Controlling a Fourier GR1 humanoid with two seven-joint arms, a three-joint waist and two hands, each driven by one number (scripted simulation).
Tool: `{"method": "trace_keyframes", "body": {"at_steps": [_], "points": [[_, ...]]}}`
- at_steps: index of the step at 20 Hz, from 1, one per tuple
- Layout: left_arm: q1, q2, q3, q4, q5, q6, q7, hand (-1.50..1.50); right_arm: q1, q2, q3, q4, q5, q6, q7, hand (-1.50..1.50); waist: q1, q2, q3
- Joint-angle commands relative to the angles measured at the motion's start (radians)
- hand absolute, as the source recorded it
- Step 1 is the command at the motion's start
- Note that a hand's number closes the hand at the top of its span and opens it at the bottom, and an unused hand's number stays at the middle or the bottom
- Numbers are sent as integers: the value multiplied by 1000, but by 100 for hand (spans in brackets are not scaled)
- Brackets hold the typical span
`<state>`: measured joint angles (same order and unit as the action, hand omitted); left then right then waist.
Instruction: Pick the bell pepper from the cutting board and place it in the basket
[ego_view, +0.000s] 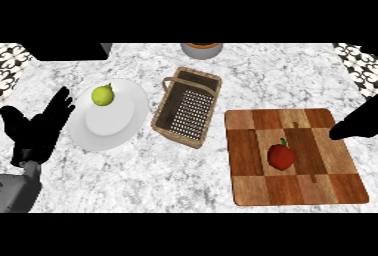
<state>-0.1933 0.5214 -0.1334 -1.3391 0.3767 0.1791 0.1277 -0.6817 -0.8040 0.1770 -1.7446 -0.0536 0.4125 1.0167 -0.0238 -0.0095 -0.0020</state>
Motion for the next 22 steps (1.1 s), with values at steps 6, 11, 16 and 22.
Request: {"method": "trace_keyframes", "body": {"at_steps": [6,11,16,22], "points": [[25,-27,27,-36,-21,-15,10,0,309,-92,-220,-323,-147,-13,93,-150,5,3,2],[29,-45,16,-101,-54,-5,64,0,497,42,-229,-401,15,-77,-42,-150,19,7,3],[-21,-48,73,24,-53,-69,1,0,657,171,-158,-346,280,-140,-298,-150,17,11,3],[-1,-74,70,-14,-83,-67,23,0,709,310,-75,-181,493,-298,-531,-150,27,11,3]]}}
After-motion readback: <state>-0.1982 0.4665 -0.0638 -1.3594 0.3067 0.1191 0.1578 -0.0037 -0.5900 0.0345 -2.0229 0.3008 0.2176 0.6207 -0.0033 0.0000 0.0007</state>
